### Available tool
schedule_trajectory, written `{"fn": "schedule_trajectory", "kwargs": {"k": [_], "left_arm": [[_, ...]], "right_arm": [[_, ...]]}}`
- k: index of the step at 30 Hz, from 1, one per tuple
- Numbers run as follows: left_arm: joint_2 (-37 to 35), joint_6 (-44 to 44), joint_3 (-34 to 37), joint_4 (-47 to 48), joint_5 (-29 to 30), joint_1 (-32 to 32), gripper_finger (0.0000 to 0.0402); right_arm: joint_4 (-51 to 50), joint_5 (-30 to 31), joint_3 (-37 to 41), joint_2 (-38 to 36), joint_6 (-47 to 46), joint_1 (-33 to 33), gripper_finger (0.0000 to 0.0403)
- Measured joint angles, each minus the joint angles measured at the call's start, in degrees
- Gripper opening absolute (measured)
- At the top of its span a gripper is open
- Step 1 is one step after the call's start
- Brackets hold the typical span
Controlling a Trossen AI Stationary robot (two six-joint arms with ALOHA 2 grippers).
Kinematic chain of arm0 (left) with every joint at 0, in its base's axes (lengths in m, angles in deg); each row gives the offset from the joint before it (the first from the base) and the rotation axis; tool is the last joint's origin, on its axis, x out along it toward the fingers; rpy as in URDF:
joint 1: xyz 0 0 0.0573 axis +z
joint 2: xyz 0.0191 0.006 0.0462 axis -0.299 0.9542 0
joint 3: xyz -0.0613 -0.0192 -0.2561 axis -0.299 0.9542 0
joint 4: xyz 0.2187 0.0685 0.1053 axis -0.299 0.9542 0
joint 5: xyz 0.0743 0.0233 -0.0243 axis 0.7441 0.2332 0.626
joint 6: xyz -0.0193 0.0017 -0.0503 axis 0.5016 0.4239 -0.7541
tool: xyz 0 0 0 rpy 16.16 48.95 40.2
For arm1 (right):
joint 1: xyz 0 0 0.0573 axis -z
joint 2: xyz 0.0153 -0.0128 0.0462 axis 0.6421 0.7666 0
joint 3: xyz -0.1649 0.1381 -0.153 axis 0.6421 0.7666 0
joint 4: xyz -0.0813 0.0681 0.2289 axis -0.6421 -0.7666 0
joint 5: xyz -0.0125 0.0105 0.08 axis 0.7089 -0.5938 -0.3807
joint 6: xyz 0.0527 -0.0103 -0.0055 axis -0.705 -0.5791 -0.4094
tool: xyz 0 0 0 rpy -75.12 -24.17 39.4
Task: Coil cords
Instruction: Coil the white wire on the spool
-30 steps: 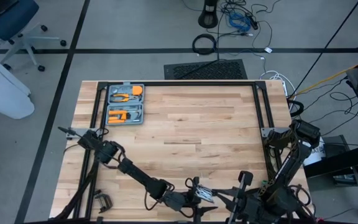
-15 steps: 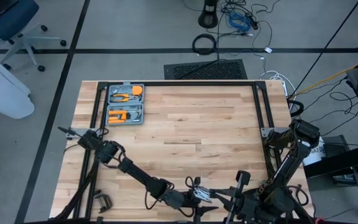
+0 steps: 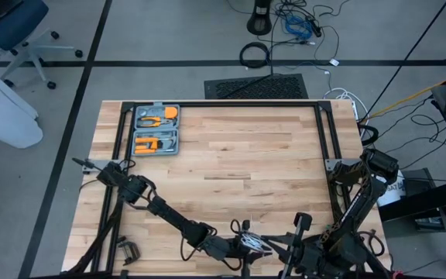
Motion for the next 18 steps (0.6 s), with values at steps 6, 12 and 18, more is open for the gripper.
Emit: {"fn": "schedule_trajectory", "kwargs": {"k": [6, 12, 18], "left_arm": [[0.00, 0.09, 0.00, -0.57, -0.34, 0.04, 0.0007], [0.00, 0.20, 0.00, -2.09, -1.58, 0.00, 0.0014], [0.02, -0.20, 0.02, -3.21, -6.24, 0.01, 0.0031]], "right_arm": [[-0.90, 0.01, 0.00, 0.00, -0.99, 0.00, 0.0000], [-2.39, 0.19, 0.00, 0.00, -2.34, 0.00, 0.0000], [-2.50, 0.22, 0.00, 0.00, -2.32, 0.15, 0.0000]]}}
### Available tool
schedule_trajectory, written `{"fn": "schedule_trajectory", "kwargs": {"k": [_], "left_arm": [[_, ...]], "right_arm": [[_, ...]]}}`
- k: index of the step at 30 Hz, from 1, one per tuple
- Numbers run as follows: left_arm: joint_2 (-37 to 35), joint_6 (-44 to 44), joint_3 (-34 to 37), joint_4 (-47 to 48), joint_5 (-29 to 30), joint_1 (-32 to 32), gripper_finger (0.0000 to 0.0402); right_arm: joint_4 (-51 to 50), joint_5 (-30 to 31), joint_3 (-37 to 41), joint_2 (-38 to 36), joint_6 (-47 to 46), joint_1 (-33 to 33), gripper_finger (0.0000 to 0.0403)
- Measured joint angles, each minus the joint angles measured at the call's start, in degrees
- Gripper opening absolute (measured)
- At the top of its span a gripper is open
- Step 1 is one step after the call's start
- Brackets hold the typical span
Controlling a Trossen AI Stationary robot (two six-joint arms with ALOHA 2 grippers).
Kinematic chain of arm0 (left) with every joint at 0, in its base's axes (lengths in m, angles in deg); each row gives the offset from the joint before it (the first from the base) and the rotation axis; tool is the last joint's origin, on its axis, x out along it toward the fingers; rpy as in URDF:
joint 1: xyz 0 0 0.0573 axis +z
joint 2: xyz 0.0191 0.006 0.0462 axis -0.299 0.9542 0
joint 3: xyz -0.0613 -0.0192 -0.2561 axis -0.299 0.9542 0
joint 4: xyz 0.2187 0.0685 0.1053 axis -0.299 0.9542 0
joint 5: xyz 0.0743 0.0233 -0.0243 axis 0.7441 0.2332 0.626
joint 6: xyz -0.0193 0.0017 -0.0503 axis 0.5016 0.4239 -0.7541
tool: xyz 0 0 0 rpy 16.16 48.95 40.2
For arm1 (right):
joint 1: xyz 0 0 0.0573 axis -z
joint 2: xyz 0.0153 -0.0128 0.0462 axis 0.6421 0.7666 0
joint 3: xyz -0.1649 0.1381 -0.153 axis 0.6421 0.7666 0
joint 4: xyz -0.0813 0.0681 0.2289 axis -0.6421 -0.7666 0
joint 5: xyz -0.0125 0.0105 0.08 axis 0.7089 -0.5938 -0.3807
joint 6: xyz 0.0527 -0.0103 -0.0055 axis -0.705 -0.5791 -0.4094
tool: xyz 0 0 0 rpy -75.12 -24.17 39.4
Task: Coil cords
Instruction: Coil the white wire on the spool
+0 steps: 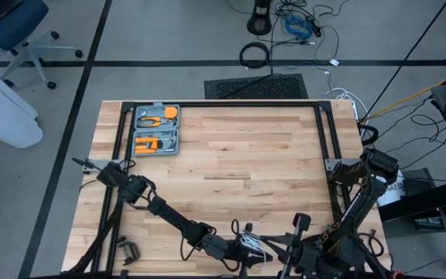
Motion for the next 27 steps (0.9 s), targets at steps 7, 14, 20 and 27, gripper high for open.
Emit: {"fn": "schedule_trajectory", "kwargs": {"k": [7, 14, 20, 27], "left_arm": [[0.00, -0.02, 0.00, -0.82, -0.75, -0.12, 0.0109], [0.00, -0.05, 0.00, -1.63, 1.91, -0.12, 0.0123], [0.00, -0.07, 0.00, -1.56, 3.57, 0.28, 0.0123], [0.00, -0.04, 0.00, -1.44, 3.41, 0.68, 0.0123]], "right_arm": [[-0.03, 0.01, 0.00, 0.00, -0.44, 0.09, 0.0000], [-0.02, 0.03, 0.00, 0.00, -0.42, 0.11, 0.0000], [-0.02, 0.03, 0.00, 0.00, -0.26, 0.11, 0.0000], [-0.02, 0.03, 0.00, 0.00, -0.26, 0.31, 0.0000]]}}
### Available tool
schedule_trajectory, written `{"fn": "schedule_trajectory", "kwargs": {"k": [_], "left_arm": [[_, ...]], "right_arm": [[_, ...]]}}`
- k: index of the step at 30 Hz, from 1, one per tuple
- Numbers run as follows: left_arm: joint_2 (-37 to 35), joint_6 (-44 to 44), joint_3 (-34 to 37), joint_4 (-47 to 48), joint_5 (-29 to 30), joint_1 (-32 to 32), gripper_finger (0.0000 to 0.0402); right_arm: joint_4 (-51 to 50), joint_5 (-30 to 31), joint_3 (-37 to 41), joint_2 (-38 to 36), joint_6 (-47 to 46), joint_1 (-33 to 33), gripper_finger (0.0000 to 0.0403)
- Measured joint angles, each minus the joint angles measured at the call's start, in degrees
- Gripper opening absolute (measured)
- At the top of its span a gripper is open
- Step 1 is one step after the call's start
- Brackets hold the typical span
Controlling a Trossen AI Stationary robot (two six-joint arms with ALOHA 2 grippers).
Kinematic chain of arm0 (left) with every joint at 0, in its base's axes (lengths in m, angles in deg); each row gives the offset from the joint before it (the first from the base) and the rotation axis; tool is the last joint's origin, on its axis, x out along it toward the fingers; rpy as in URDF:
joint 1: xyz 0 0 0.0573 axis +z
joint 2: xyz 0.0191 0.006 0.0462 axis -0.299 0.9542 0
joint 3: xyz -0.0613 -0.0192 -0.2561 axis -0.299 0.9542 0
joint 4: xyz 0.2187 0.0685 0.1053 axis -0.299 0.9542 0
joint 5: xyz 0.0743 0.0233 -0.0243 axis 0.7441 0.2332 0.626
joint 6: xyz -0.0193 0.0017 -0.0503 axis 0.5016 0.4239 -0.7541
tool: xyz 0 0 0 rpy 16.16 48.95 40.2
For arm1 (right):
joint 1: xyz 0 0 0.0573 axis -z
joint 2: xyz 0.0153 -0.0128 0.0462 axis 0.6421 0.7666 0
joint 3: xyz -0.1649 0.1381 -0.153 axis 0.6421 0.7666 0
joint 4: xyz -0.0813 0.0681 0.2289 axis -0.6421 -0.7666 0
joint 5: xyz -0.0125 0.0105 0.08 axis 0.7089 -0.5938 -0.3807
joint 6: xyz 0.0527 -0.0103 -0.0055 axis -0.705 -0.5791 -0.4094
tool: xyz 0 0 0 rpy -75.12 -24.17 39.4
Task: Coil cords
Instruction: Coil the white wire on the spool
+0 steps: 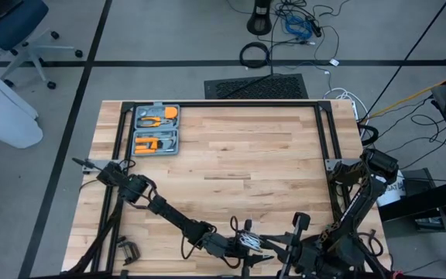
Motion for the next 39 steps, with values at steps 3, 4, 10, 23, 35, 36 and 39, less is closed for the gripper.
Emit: {"fn": "schedule_trajectory", "kwargs": {"k": [3, 4, 10, 23, 35, 36, 39], "left_arm": [[0.00, -0.04, 0.00, -0.02, -1.86, 0.62, 0.0123], [0.00, -0.06, 0.00, -0.02, -2.30, 0.76, 0.0123], [0.00, 0.02, 0.00, 0.03, -3.27, 0.78, 0.0096], [0.00, 0.08, 0.00, 0.03, -5.78, 0.87, 0.0004], [0.00, 8.15, 0.00, 2.91, -8.07, -0.45, 0.0002], [0.00, 9.69, 0.00, 4.03, -8.06, -0.64, 0.0002], [0.00, 12.93, 0.00, 7.07, -5.27, -1.47, 0.0009]], "right_arm": [[0.00, 0.00, 0.00, 0.00, -0.02, 0.23, 0.0000], [0.02, 0.00, 0.00, 0.00, -0.02, 0.38, 0.0000], [0.02, 0.00, 0.00, 0.00, -0.03, 0.54, 0.0000], [-0.44, 0.00, 0.00, 0.00, -0.44, 0.38, 0.0000], [-2.19, 0.00, 0.00, 0.00, -1.07, -0.41, 0.0000], [-2.50, 0.00, 0.00, 0.00, -1.07, -0.69, 0.0000], [-2.75, 0.04, 0.00, 0.00, -1.04, -1.37, 0.0000]]}}
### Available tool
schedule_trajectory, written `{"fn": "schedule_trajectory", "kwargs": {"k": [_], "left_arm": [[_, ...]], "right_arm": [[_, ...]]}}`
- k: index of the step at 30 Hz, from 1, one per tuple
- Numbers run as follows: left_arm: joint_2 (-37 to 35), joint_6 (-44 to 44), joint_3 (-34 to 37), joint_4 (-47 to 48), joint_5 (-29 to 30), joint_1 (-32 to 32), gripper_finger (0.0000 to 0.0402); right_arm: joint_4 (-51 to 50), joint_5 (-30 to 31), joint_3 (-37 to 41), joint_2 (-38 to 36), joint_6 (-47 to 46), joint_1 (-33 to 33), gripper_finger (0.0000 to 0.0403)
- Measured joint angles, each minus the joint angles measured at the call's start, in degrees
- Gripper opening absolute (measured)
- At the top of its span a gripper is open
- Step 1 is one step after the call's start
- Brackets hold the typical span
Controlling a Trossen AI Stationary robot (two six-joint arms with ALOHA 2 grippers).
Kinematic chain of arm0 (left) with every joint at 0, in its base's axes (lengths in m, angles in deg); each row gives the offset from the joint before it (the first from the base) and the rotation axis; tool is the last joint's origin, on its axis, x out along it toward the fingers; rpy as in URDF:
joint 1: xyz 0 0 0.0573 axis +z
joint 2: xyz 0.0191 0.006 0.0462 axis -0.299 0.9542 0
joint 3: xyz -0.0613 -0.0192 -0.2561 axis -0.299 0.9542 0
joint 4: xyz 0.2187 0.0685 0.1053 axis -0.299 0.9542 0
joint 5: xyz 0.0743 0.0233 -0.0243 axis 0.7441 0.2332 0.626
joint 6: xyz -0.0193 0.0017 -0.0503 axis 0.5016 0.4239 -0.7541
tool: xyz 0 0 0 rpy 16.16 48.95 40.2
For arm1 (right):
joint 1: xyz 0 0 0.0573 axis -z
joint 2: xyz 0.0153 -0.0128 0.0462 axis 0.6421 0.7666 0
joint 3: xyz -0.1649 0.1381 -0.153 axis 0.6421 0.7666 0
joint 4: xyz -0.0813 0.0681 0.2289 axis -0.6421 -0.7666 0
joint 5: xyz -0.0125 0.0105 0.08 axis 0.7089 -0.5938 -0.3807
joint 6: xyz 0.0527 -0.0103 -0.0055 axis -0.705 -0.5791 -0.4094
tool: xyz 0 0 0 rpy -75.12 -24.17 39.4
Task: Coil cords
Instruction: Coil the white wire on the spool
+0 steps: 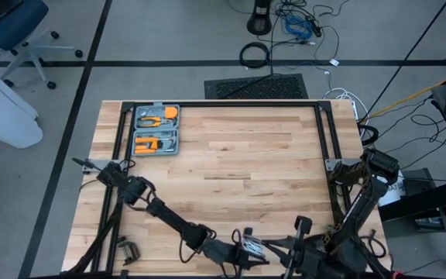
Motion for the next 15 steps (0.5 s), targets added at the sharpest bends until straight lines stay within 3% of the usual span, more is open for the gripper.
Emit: {"fn": "schedule_trajectory", "kwargs": {"k": [2, 4, 9, 15], "left_arm": [[0.00, -0.45, 0.00, 1.03, 5.25, -0.53, 0.0023], [0.00, -2.79, 0.00, 0.98, 6.87, -0.70, 0.0046], [0.00, -11.58, 0.00, 0.47, 3.73, 1.31, 0.0122], [0.00, -14.34, 0.00, -1.78, 2.84, 2.81, 0.0184]], "right_arm": [[-0.04, 0.00, 0.00, 0.00, 0.01, -0.42, 0.0000], [-0.17, 0.02, 0.00, 0.00, 0.03, -0.58, 0.0000], [-0.30, 0.02, 0.00, 0.00, 0.01, -0.43, 0.0000], [-0.76, -3.33, 0.00, 0.00, -0.49, 0.38, 0.0000]]}}
